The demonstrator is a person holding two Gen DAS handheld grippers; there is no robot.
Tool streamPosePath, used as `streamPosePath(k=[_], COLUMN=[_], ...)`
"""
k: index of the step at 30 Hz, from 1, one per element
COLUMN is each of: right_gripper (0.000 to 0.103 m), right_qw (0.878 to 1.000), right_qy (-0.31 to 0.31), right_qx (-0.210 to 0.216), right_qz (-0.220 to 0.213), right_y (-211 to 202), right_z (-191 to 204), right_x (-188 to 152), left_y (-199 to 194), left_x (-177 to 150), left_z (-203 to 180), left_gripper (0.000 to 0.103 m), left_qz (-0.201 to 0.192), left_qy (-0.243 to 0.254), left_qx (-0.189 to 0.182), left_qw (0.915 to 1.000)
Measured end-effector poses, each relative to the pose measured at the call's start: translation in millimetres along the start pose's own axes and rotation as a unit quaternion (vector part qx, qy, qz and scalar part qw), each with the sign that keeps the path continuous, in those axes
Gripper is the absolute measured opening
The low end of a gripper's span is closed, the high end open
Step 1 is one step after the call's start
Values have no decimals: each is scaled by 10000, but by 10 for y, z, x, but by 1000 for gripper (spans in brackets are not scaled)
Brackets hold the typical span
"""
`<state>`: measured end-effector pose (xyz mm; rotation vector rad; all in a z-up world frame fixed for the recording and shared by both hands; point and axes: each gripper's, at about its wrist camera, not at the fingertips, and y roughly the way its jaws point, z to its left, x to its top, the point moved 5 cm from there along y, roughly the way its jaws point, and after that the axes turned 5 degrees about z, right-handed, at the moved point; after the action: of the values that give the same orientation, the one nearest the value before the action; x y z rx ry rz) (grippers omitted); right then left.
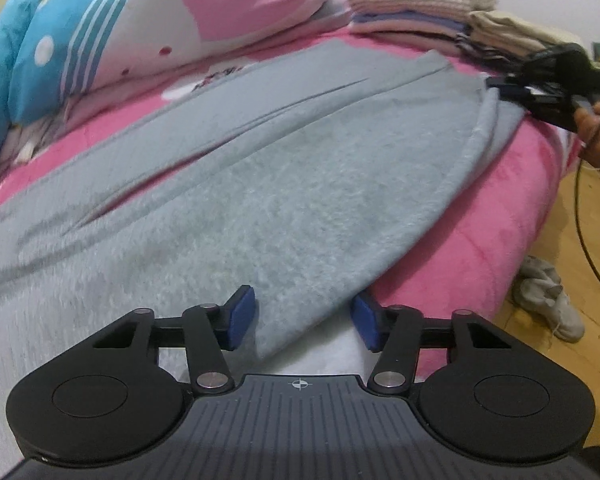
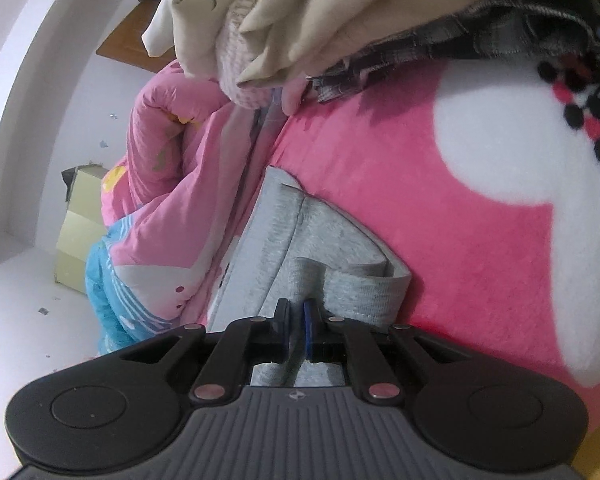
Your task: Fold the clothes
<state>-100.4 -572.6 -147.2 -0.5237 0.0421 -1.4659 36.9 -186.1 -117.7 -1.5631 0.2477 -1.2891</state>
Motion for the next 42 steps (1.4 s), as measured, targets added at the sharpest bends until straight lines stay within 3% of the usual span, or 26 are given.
streamPosePath(k=[3,7,12,15,18,21,25,33,36,42], right_gripper=[16,35,36,36,36,36,44,45,45,45], right_qw=[9998,9985,9947,9870,9688,9478,9212,8668,8517,8415], right_qy=[29,-406,-1025,-1540,-2237,-2908,-3724,-4864,-5127,-5313], right_qx=[195,356,-23,-385,-855,-1126,-1119,-939,-906,-835], right_qz=[8,53,111,-236,-645,-666,-151,579,596,512], right_y=[-62,-153,-156,-270,-379,-399,-287,-356,-449,-588], right_z=[-3,131,232,279,349,408,452,536,541,530], right_x=[-12,-96,-201,-209,-156,-113,-87,-252,-348,-484], left_y=[27,77,87,87,89,86,89,93,96,103], left_x=[41,103,110,107,111,109,104,98,100,103], left_z=[45,108,146,156,154,164,168,167,162,152], left_gripper=[53,53,53,54,54,54,54,54,55,55], left_qz=[47,74,76,79,84,79,81,72,77,110], left_qy=[-126,-309,-435,-475,-473,-491,-498,-516,-513,-478], left_qx=[60,75,52,41,40,17,-6,21,43,100], left_qw=[9999,9995,9990,9988,9988,9988,9987,9986,9986,9987])
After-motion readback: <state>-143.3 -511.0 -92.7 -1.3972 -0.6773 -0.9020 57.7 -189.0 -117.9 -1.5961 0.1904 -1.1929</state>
